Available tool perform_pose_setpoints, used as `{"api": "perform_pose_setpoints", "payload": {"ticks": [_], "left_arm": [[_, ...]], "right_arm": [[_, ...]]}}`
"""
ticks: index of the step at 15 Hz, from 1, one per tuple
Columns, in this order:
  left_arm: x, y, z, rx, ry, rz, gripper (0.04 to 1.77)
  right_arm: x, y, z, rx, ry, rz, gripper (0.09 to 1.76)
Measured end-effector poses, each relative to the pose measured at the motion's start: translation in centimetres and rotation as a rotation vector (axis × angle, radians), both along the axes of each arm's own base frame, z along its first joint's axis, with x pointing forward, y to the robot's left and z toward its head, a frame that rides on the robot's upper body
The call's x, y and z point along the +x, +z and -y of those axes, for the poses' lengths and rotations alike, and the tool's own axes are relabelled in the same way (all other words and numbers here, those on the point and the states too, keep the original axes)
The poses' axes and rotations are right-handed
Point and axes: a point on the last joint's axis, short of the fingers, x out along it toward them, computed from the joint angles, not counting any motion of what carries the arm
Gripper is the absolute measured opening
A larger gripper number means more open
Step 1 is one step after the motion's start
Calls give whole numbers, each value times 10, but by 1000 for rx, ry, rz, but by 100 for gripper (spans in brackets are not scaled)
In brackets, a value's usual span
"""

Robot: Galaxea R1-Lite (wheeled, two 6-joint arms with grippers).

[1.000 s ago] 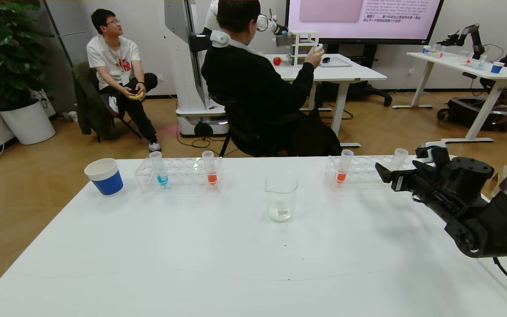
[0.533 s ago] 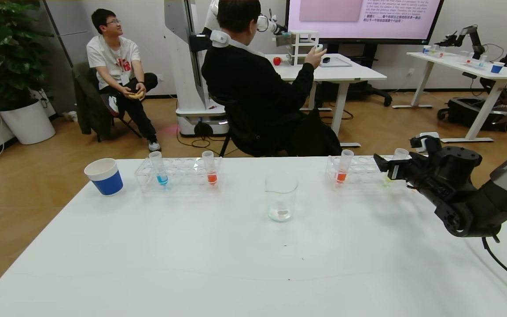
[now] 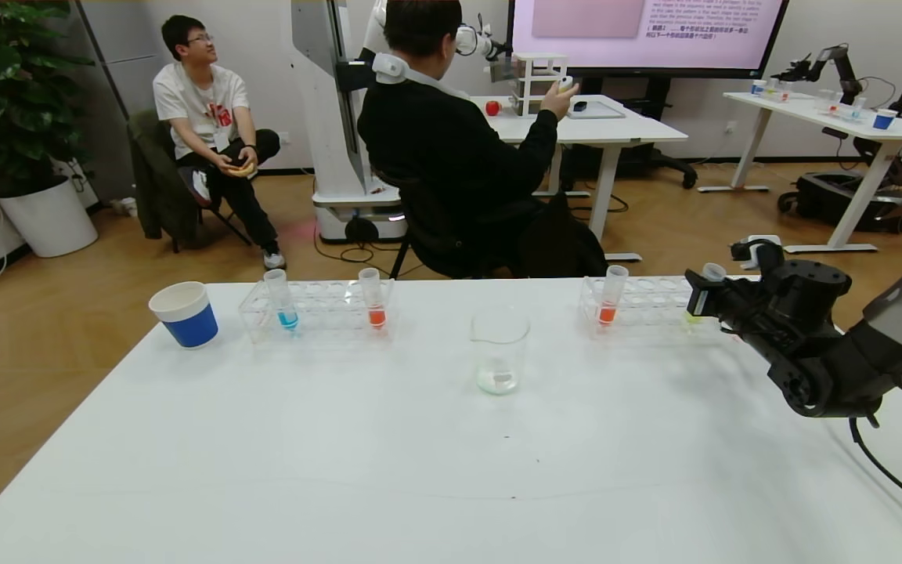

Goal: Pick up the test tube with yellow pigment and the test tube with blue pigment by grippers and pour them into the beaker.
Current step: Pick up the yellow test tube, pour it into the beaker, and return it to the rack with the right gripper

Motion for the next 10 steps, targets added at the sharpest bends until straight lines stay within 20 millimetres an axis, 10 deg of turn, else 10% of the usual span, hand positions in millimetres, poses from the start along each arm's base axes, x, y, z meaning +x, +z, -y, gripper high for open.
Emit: {"api": "perform_pose_setpoints", "payload": {"ticks": [2, 10], "left_arm": [[0, 0, 0, 0, 0, 0, 175], [0, 0, 0, 0, 0, 0, 175]], "right_arm": [[-1, 2, -2, 0, 4, 1, 60], [-17, 46, -5, -2, 12, 8, 52]]}}
